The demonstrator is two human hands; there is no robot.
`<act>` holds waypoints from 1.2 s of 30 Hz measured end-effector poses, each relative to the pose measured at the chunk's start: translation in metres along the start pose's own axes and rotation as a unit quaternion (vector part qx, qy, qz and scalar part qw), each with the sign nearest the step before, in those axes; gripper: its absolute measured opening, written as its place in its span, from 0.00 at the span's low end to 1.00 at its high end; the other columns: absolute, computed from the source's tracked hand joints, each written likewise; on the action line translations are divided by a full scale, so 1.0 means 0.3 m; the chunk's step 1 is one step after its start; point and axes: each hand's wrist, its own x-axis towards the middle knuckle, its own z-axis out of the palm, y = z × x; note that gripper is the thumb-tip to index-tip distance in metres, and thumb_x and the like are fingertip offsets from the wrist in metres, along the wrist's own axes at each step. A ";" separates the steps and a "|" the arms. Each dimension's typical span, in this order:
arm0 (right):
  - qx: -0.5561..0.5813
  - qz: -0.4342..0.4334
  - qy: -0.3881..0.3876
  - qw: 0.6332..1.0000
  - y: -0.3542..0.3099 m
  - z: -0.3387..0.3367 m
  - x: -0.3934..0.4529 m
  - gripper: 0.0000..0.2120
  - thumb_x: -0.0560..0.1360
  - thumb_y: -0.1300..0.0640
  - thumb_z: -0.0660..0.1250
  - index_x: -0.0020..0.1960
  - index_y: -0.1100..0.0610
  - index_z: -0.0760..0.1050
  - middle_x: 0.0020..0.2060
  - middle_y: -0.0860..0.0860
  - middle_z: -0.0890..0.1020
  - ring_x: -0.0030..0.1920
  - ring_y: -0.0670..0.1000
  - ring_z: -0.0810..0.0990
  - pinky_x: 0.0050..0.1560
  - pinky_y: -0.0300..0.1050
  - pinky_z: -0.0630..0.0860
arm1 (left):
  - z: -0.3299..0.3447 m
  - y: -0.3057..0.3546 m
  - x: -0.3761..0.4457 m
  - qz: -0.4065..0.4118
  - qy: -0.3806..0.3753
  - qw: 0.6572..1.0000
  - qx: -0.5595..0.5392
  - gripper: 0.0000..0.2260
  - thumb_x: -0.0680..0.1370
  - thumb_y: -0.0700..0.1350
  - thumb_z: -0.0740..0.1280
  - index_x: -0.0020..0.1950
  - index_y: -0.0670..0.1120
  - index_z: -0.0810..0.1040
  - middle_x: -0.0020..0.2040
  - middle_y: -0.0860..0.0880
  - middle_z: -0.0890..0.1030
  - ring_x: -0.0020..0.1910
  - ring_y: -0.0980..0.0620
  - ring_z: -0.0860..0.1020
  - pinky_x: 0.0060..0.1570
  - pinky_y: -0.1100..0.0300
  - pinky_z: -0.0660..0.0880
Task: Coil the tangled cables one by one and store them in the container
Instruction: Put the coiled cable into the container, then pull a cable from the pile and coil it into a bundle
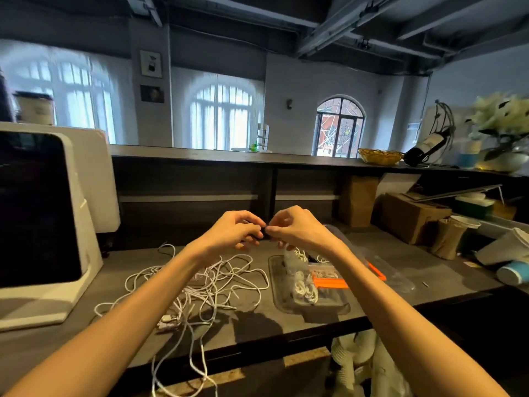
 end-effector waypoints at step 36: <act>0.331 0.073 0.118 0.933 0.037 0.777 -0.001 0.12 0.80 0.52 0.71 0.59 0.56 0.75 0.49 0.51 0.82 0.33 0.52 0.85 0.27 0.39 0.77 | -0.264 -0.682 -0.312 -0.092 0.190 0.964 -0.161 0.09 0.83 0.44 0.66 0.62 0.46 0.76 0.37 0.40 0.84 0.22 0.51 0.74 0.17 0.63 0.67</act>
